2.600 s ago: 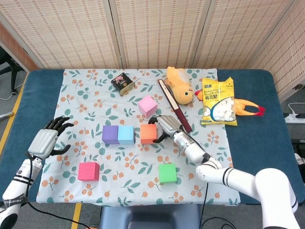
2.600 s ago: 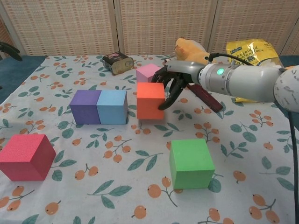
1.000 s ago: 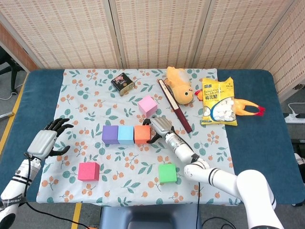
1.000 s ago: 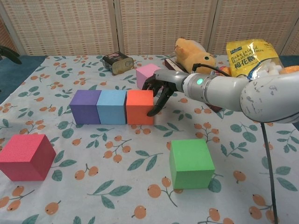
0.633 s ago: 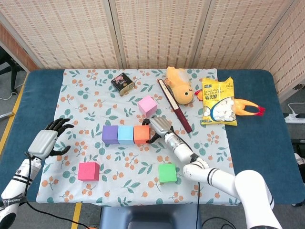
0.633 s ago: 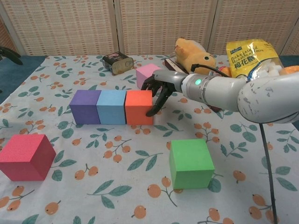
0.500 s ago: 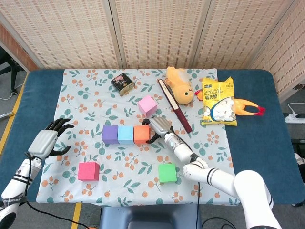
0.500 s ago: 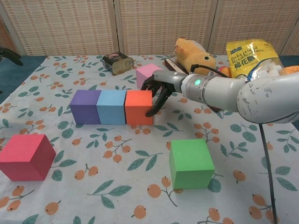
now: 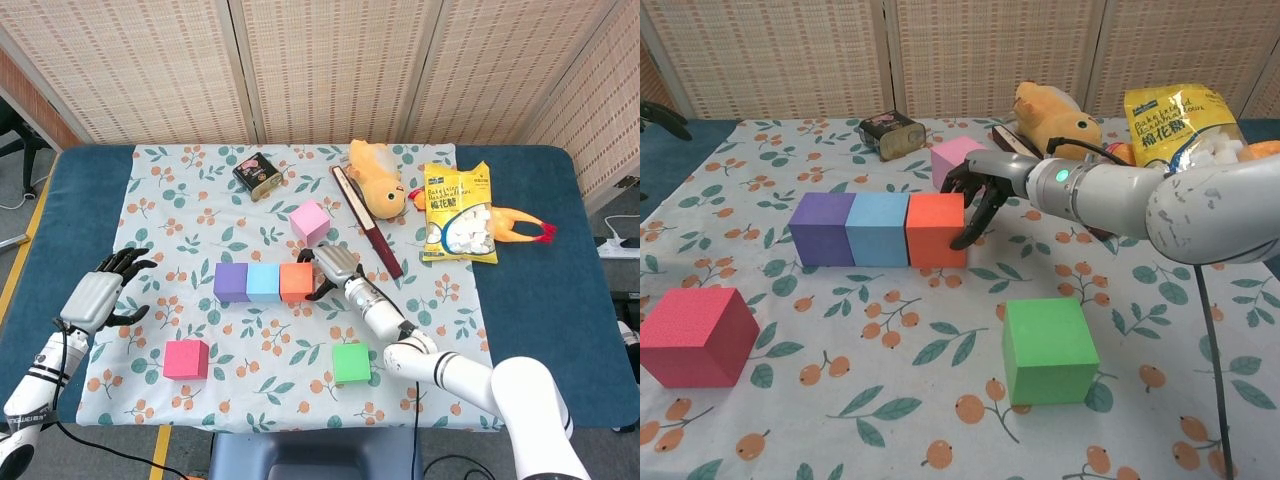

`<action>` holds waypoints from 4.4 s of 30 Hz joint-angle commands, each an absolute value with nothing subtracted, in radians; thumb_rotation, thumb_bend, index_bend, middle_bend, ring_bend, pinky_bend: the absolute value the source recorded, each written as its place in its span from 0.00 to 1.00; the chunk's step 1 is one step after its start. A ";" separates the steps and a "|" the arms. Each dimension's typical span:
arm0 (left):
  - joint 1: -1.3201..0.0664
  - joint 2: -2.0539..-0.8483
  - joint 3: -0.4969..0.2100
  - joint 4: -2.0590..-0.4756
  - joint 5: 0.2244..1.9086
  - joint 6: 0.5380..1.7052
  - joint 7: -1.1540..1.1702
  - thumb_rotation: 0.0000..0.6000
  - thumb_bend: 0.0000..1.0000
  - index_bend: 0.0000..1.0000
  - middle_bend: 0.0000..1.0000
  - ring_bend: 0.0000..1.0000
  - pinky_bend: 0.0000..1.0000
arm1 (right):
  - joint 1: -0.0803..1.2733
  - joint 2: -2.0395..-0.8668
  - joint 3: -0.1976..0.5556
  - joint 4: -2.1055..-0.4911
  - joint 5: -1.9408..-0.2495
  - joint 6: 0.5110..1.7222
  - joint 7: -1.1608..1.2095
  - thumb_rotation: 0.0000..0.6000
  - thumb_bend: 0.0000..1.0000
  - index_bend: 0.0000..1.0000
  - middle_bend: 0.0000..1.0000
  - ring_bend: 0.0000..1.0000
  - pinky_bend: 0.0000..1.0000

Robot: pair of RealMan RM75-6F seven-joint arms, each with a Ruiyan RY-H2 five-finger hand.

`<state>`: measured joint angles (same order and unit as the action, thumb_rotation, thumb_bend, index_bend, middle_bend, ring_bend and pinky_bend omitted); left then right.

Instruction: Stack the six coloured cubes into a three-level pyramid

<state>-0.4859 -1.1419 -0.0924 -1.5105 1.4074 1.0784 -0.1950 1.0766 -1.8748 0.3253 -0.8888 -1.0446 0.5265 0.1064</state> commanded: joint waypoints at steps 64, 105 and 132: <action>-0.495 -1.136 -0.086 -1.525 1.421 1.074 -0.181 1.00 0.31 0.21 0.07 0.05 0.13 | 1.015 -1.723 0.313 -1.111 -1.026 0.577 0.058 1.00 0.04 0.00 0.18 0.11 0.21; -0.481 -1.121 -0.083 -1.522 1.425 1.093 -0.205 1.00 0.31 0.21 0.07 0.05 0.13 | 1.091 -1.896 0.331 -0.832 -1.079 0.599 0.102 1.00 0.00 0.00 0.09 0.00 0.00; -0.448 -1.066 -0.005 -1.566 1.516 1.103 -0.174 1.00 0.32 0.27 0.12 0.10 0.14 | 0.800 -1.486 0.265 -1.368 -1.145 0.880 0.064 1.00 0.00 0.00 0.08 0.00 0.02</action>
<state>-0.4543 -1.0721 -0.0153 -1.5548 1.5073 1.1003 -0.1835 0.8658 -1.5707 0.2792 -1.2851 -1.1373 0.8197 0.0686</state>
